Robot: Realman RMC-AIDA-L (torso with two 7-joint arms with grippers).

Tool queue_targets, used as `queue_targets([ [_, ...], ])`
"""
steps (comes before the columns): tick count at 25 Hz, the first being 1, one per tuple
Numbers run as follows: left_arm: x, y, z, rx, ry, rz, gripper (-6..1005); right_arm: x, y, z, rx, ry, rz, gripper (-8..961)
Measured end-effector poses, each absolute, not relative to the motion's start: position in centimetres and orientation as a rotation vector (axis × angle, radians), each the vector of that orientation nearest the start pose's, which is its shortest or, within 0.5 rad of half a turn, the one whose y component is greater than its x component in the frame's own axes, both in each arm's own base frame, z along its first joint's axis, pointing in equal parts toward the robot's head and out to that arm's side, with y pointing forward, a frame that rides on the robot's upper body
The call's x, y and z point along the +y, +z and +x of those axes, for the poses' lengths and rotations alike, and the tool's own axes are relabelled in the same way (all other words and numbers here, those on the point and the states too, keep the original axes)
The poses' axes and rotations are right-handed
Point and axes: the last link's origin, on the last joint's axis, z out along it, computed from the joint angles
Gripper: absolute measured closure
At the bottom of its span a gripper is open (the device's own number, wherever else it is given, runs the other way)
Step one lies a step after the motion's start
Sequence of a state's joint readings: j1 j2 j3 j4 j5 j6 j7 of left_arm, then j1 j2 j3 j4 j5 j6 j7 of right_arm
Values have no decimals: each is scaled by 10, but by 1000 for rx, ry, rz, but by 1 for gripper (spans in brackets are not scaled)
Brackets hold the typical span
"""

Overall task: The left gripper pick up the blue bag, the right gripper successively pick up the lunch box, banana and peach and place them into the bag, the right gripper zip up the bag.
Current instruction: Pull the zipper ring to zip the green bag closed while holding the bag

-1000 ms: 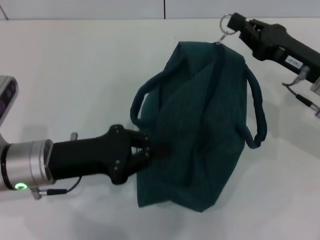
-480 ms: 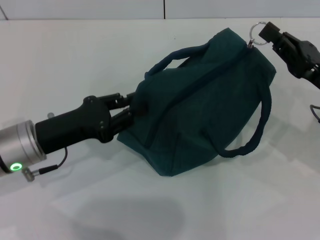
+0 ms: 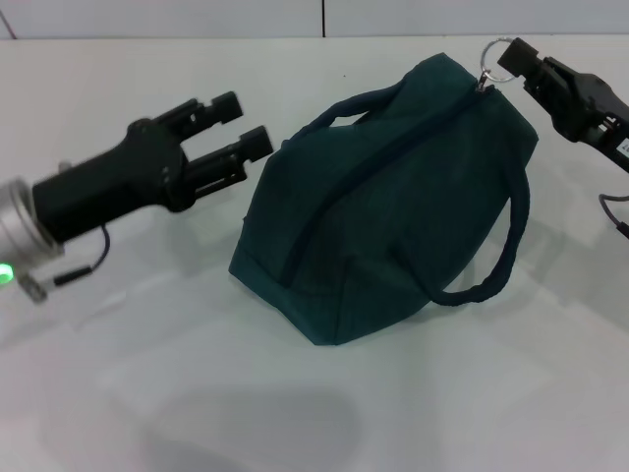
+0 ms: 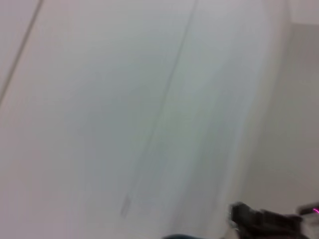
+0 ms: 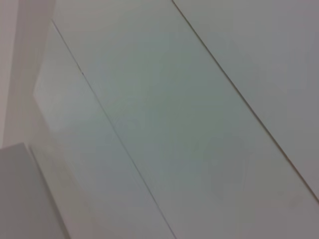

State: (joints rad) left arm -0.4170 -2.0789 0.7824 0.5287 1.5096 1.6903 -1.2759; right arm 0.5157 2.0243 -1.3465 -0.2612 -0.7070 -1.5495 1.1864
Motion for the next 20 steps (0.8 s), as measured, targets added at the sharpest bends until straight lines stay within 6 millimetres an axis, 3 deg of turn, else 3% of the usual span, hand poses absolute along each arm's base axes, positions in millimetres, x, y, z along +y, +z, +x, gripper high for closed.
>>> queue_targets([
  [3,316,31,-224,-572,-1179,-2621,315,339,0,227,760,1528,-2193,888],
  [7,332,45,-170,-535,-901,-2807,195,342,-2,224,762,1526,-2198,887],
  [12,342,37,-97,-526,-530,-2906,168,343,-2,224,771,1518,-2195,885],
  [15,346,23,-74,-578,-321,-2893,170,343,-3,224,771,1517,-2197,885],
  [20,352,10,-65,-617,-204,-2847,174,343,-5,222,771,1513,-2214,883],
])
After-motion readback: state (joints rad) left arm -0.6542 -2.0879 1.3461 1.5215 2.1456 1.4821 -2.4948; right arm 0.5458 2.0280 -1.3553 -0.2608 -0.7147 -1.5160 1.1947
